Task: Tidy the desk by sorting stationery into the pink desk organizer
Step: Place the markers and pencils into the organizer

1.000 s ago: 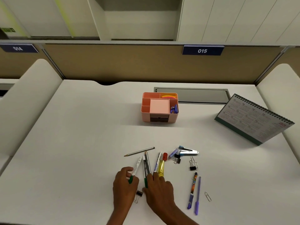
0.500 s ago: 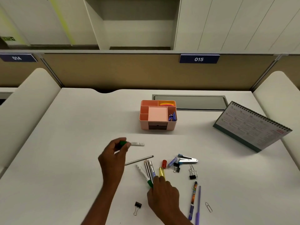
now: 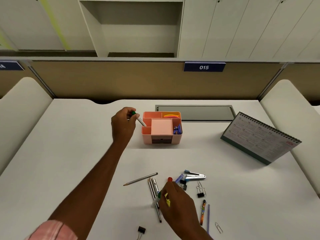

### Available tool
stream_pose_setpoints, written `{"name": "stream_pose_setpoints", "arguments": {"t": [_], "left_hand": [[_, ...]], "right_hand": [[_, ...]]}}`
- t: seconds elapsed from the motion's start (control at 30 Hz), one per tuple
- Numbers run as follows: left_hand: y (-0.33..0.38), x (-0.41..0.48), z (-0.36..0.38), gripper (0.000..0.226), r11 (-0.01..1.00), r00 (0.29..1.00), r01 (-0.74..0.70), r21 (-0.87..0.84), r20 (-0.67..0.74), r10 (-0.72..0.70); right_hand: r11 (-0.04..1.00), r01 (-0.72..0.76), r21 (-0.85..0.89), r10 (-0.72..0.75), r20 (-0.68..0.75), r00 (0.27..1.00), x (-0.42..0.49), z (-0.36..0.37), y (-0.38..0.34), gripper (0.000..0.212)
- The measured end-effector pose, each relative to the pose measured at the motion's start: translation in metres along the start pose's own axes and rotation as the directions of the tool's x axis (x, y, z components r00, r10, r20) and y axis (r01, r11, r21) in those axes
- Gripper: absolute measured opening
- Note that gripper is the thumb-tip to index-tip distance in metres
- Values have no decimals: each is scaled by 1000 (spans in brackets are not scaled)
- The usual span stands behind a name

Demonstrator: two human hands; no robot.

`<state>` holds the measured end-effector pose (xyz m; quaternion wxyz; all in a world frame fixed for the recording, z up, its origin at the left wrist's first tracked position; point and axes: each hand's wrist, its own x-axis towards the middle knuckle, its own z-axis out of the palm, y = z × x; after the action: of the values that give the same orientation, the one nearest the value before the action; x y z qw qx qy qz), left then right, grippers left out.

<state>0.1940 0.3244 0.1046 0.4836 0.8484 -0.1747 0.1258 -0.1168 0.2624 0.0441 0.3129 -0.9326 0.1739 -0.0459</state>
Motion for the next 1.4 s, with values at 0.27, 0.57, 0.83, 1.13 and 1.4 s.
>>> {"name": "stream_pose_setpoints", "arguments": {"t": [0.27, 0.57, 0.83, 1.13, 1.4], "left_hand": [[-15, 20, 28, 23, 984, 991, -102, 147, 102, 87], [-25, 22, 51, 28, 969, 981, -106, 223, 185, 65], [-39, 24, 57, 27, 973, 977, -62, 220, 211, 15], [-42, 37, 59, 40, 988, 971, -9, 156, 236, -28], [-58, 32, 49, 45, 988, 969, 46, 148, 232, -80]], "right_hand": [[996, 27, 87, -26, -16, 1000, 3, -4, 5, 21], [980, 178, 83, -177, -24, 984, 19, -33, 3, 24], [950, 311, 37, -303, -144, 942, 98, -95, -3, 26], [927, 373, -44, -362, -370, 855, 220, -124, -26, 17], [941, 327, -83, -336, -319, 886, 290, -100, -39, 18]]}}
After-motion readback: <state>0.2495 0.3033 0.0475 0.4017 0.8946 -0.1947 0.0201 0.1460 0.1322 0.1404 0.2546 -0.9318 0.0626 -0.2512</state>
